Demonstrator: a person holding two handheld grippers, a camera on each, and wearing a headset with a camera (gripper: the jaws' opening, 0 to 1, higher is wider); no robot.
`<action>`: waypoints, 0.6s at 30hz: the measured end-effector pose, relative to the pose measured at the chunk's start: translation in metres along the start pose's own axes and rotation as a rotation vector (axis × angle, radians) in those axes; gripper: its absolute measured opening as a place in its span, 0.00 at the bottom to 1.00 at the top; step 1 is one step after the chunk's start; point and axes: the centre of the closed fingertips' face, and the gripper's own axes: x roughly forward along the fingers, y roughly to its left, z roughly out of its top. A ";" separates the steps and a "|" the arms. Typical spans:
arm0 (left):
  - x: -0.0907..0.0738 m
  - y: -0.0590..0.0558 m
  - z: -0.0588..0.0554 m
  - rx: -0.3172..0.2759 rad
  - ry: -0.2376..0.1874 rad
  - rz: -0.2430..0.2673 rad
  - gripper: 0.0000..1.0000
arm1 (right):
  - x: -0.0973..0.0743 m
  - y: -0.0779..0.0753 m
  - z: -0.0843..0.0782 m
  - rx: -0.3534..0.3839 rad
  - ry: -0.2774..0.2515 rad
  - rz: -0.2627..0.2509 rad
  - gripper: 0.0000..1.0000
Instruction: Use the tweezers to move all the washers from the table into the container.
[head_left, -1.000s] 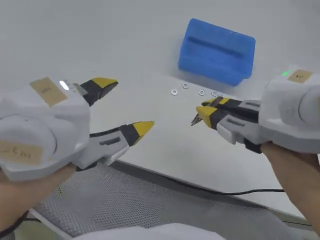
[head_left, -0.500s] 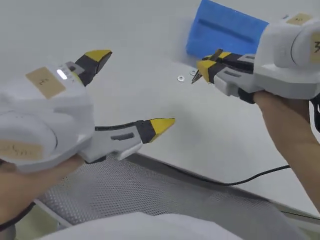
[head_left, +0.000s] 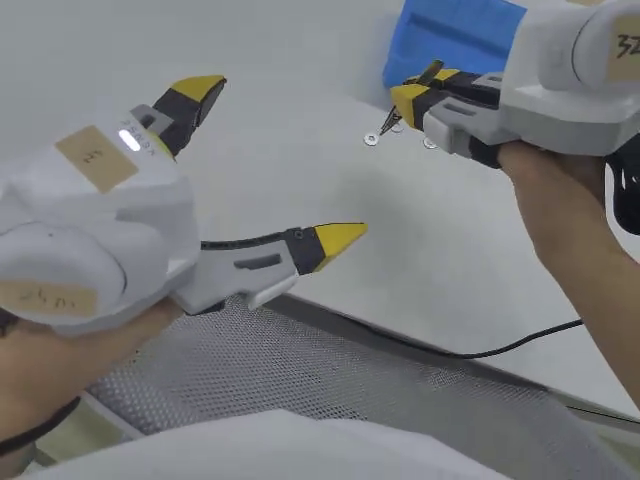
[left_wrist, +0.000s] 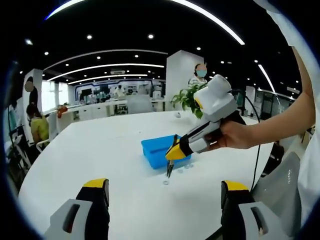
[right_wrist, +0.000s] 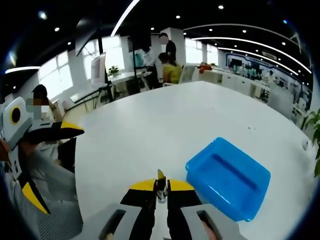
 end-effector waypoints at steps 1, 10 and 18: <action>0.001 -0.002 0.000 0.011 -0.003 0.000 0.97 | 0.002 0.000 -0.001 0.011 0.001 0.002 0.04; 0.004 -0.005 -0.007 0.060 0.042 -0.006 0.99 | 0.014 -0.002 -0.007 0.029 -0.004 -0.011 0.04; 0.004 -0.002 -0.004 0.067 0.030 0.010 0.99 | 0.019 -0.005 -0.011 0.023 -0.007 -0.032 0.04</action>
